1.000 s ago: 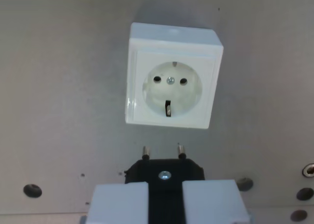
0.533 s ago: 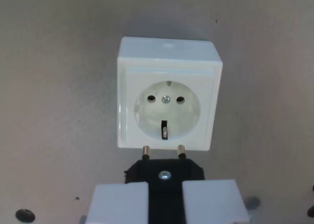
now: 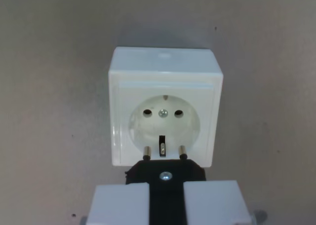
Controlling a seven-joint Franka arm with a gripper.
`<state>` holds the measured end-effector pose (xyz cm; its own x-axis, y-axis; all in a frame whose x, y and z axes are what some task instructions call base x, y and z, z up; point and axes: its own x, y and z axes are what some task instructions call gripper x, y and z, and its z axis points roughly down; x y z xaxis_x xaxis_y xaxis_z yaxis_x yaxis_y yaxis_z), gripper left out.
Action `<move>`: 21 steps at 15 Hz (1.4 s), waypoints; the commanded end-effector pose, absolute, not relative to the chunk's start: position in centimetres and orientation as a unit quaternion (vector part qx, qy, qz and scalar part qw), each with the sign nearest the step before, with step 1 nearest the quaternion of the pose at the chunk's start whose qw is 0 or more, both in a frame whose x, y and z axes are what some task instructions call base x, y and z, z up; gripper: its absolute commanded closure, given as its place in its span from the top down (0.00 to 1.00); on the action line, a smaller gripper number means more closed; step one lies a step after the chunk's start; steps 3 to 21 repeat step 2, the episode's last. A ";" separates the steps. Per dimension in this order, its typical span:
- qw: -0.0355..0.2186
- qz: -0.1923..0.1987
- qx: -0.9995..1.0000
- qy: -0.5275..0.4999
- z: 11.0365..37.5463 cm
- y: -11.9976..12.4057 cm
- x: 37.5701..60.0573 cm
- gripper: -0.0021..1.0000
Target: Move above the white socket
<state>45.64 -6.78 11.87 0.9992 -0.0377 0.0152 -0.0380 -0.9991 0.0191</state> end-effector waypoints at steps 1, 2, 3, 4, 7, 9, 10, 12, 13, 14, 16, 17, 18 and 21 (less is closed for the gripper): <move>0.010 0.047 0.998 -0.040 11.1 -7.0 45.7 0.00; 0.010 0.046 0.998 -0.038 11.0 -7.0 45.7 0.00; 0.010 0.046 0.998 -0.038 11.0 -7.0 45.7 0.00; 0.010 0.046 0.998 -0.038 11.0 -7.0 45.7 0.00; 0.010 0.046 0.998 -0.038 11.0 -7.0 45.7 0.00; 0.010 0.046 0.998 -0.038 11.0 -7.0 45.7 0.00; 0.010 0.046 0.998 -0.038 11.0 -7.0 45.7 0.00; 0.010 0.046 0.998 -0.038 11.0 -7.0 45.7 0.00; 0.010 0.046 0.998 -0.038 11.0 -7.0 45.7 0.00; 0.010 0.046 0.998 -0.038 11.0 -7.0 45.7 0.00; 0.010 0.046 0.998 -0.038 11.0 -7.0 45.7 0.00; 0.010 0.046 0.998 -0.038 11.0 -7.0 45.7 0.00; 0.010 0.046 0.998 -0.038 11.0 -7.0 45.7 0.00; 0.010 0.046 0.998 -0.038 11.0 -7.0 45.7 0.00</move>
